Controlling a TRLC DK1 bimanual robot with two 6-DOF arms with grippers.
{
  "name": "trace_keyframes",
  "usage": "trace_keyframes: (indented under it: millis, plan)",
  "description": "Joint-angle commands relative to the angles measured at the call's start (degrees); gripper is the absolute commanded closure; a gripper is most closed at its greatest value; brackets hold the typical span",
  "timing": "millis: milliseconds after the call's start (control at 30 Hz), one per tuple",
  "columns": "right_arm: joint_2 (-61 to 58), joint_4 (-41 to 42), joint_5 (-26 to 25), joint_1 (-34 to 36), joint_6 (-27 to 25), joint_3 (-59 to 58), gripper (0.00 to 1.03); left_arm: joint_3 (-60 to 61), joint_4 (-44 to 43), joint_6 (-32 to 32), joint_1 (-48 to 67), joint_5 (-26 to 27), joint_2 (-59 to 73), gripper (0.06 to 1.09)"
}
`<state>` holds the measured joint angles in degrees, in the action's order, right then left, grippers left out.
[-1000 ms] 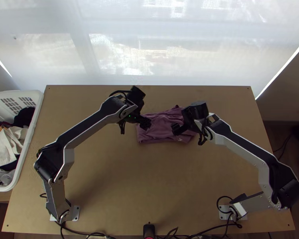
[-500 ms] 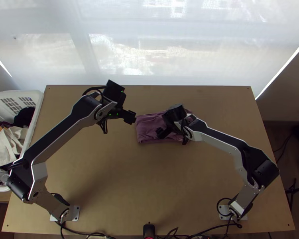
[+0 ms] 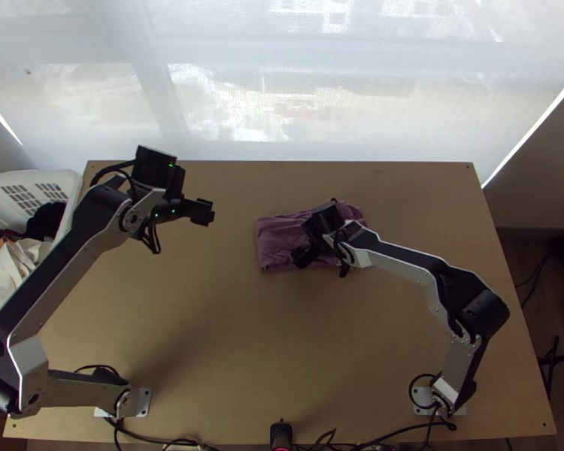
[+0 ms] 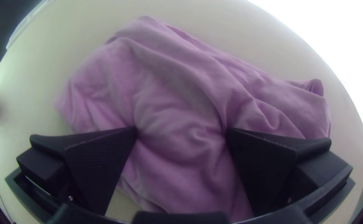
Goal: Fold the t-shirt
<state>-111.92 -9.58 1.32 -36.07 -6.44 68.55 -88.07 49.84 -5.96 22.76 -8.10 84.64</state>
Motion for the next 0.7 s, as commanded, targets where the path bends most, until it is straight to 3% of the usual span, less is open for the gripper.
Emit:
trace_keyframes:
  millis: [0, 667]
  plan:
    - [-0.9, -0.3, -0.9, 3.2, -0.1, -0.6, 0.05, 3.4, -0.1, 1.1, -3.3, -0.5, -5.5, 0.10]
    - [1.8, 1.1, -0.9, 25.8, -5.4, -4.6, 0.05, 8.9, -0.1, 2.2, -8.3, -0.4, -11.3, 0.10]
